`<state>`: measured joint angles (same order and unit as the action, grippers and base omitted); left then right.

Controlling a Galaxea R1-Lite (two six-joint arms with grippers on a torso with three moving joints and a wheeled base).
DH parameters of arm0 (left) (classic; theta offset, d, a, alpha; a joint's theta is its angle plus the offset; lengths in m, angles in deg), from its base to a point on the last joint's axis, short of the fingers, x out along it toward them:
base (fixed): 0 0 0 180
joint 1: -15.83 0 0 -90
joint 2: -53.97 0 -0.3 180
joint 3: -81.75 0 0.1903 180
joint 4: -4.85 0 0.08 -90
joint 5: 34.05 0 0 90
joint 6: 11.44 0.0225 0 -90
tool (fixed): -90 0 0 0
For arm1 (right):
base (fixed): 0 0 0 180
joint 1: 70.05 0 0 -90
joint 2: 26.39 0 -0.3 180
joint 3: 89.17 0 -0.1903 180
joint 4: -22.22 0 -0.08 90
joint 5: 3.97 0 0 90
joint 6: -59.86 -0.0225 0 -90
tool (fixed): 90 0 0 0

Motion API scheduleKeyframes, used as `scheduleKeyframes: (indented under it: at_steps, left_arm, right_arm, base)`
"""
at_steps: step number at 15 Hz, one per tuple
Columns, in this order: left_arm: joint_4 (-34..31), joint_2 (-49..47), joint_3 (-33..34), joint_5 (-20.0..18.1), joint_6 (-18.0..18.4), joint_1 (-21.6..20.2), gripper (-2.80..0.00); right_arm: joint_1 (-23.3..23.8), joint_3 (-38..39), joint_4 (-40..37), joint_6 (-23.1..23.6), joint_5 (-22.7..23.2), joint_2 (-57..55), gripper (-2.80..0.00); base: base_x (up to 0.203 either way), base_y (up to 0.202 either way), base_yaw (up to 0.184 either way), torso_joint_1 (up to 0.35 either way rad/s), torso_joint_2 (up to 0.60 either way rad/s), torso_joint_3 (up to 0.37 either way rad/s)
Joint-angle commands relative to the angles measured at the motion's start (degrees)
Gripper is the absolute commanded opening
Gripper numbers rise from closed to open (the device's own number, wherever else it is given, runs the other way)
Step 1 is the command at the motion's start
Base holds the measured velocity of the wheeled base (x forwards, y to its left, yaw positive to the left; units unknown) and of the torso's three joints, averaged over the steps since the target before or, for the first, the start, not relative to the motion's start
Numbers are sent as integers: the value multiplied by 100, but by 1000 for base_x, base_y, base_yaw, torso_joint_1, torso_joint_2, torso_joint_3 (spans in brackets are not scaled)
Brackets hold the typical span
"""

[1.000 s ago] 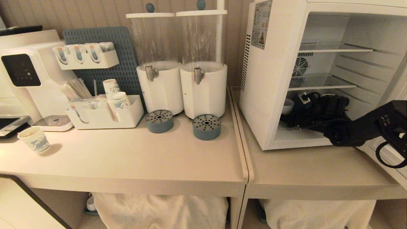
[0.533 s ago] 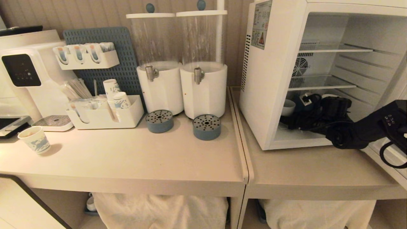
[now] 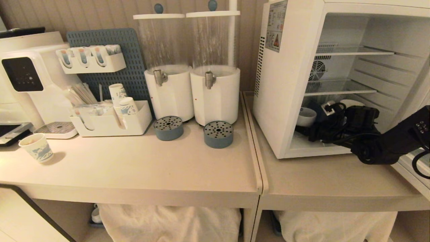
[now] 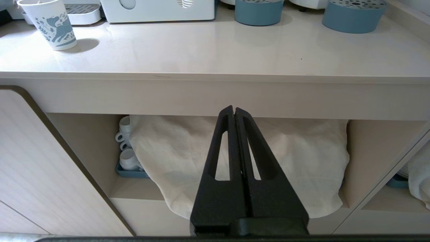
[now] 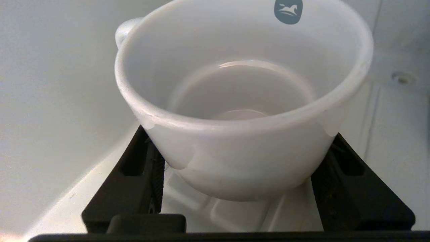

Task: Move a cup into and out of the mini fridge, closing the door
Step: Take the ceramic cup out of the freezer

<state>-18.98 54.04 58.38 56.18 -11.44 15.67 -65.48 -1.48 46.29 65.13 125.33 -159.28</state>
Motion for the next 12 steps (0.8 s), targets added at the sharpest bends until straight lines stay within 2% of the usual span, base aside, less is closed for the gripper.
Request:
scheduleKeyframes:
  at_steps: [1, 12]
  left_arm:
    - [2, -7, 0, 3, 0, -2, -280]
    - [2, -7, 0, 3, 0, -2, -280]
  right_arm:
    - [0, 181, 56, 1, 25, 190, -280]
    - [35, 1246, 486, 1, 52, 983, -280]
  base:
    - [0, 0, 0, 0, 0, 0]
    - [0, 0, 0, 0, 0, 0]
